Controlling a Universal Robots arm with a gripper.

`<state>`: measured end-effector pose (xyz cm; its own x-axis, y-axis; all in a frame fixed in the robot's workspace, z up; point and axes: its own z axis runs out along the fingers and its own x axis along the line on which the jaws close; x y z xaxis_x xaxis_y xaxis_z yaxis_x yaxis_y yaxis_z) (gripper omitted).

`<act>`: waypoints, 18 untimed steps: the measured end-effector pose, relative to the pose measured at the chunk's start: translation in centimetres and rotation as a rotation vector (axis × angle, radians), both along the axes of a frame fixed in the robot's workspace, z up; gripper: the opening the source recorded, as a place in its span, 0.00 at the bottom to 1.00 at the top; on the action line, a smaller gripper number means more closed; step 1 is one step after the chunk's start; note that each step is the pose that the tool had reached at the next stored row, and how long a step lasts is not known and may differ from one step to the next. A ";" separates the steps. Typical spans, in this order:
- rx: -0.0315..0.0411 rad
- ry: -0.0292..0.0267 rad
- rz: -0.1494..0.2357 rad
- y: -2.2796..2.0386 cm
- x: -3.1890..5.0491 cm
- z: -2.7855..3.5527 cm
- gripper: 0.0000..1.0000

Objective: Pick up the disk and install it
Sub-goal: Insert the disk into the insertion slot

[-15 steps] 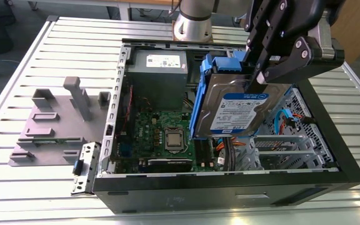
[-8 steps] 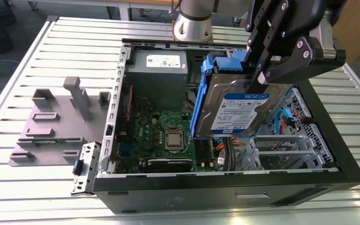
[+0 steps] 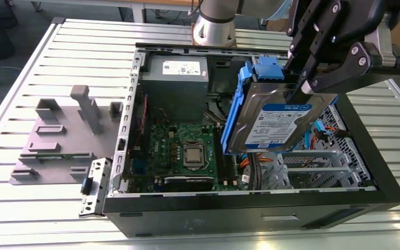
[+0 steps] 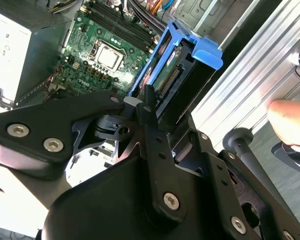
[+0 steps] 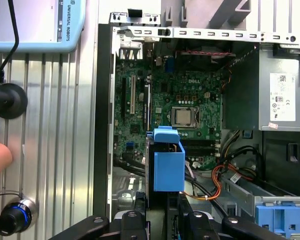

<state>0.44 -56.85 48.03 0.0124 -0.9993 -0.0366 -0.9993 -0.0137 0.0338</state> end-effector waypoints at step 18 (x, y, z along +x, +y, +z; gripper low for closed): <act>0.0000 0.0000 0.000 0.00 1.79 0.00 0.35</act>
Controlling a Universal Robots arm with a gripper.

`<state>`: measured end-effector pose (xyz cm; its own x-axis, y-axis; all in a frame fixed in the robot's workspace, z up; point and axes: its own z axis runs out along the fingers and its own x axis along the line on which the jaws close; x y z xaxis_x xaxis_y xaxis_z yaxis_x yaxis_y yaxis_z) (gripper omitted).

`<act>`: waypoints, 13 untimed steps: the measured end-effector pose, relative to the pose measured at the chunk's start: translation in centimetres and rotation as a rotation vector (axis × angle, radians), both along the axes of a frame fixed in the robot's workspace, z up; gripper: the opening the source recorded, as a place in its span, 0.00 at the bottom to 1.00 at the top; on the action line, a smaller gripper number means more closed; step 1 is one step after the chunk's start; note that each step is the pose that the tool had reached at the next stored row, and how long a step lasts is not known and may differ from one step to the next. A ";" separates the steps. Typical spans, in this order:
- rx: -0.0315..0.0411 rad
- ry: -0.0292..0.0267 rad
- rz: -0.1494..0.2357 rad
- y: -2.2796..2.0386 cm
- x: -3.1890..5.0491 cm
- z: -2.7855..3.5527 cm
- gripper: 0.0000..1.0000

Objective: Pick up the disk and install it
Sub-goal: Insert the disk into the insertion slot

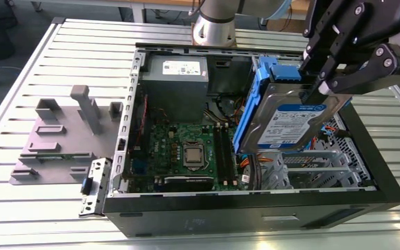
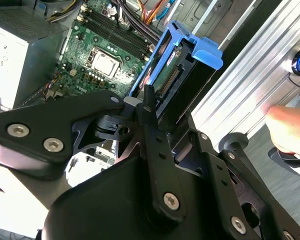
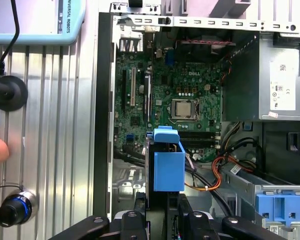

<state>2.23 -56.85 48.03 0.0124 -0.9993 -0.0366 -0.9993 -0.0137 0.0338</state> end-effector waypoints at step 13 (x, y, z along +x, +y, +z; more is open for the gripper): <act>0.0000 0.0000 0.000 0.00 0.92 0.00 0.35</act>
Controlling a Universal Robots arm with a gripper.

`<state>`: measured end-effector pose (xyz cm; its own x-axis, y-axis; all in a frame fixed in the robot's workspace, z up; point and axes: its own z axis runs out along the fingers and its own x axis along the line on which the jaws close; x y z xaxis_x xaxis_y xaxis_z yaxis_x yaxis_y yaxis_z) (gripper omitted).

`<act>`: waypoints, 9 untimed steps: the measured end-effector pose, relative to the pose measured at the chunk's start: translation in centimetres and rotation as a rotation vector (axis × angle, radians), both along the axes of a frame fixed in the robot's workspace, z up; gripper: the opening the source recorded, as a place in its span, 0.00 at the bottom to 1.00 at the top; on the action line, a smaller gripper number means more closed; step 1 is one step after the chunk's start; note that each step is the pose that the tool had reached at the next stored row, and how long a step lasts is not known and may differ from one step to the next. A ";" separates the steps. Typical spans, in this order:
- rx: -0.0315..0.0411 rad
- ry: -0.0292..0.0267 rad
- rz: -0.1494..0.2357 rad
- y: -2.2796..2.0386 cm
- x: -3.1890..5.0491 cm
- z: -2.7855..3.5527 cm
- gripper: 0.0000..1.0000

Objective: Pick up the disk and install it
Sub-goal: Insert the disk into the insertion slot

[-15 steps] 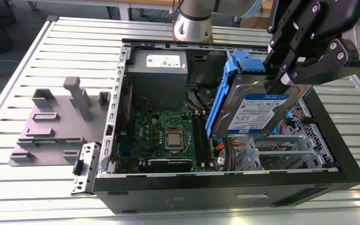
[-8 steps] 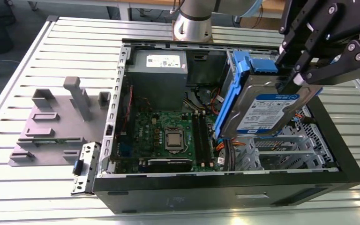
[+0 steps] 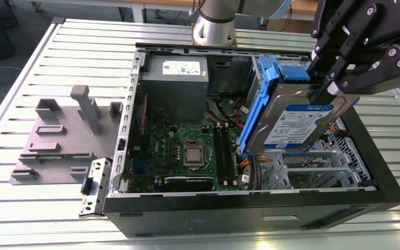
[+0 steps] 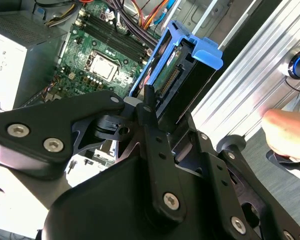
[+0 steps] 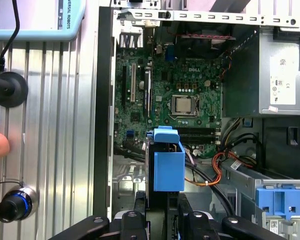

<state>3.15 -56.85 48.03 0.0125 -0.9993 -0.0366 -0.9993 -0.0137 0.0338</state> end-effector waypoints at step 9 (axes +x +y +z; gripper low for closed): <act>0.0000 0.0000 0.000 0.00 3.30 0.00 0.35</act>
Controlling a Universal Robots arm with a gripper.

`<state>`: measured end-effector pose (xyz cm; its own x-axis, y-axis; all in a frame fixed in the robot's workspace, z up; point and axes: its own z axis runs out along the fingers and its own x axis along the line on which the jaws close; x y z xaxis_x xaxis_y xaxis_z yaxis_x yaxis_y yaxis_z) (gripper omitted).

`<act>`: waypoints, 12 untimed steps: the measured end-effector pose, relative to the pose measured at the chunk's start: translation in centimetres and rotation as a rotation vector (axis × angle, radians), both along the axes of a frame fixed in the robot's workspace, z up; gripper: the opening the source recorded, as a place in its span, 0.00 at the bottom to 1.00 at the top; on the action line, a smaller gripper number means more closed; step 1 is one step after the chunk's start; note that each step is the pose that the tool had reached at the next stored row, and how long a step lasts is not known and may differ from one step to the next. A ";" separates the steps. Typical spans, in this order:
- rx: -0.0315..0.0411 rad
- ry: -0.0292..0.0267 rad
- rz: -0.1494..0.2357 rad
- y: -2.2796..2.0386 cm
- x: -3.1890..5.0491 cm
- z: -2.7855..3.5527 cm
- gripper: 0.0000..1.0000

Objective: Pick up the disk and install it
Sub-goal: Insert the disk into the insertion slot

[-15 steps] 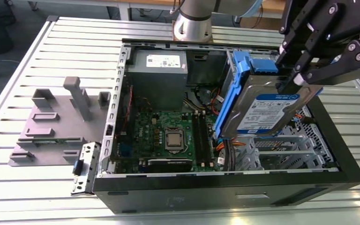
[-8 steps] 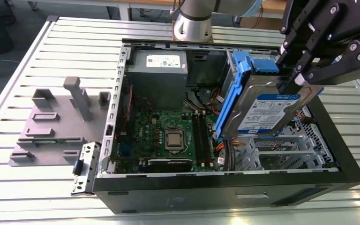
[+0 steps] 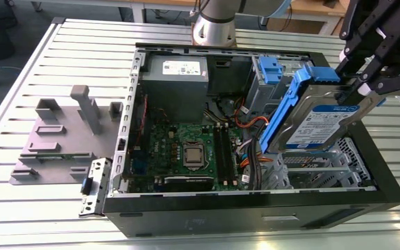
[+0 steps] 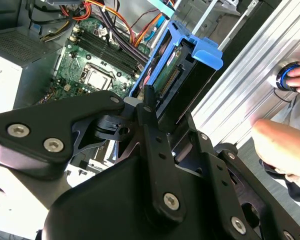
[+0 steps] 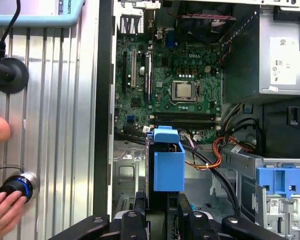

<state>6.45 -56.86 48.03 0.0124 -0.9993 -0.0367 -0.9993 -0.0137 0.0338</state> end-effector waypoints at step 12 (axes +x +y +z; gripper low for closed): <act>0.0000 0.0017 0.000 0.00 0.77 -0.01 0.35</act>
<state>7.22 -56.86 48.02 0.0123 -0.9993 -0.0366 -0.9993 -0.0136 0.0355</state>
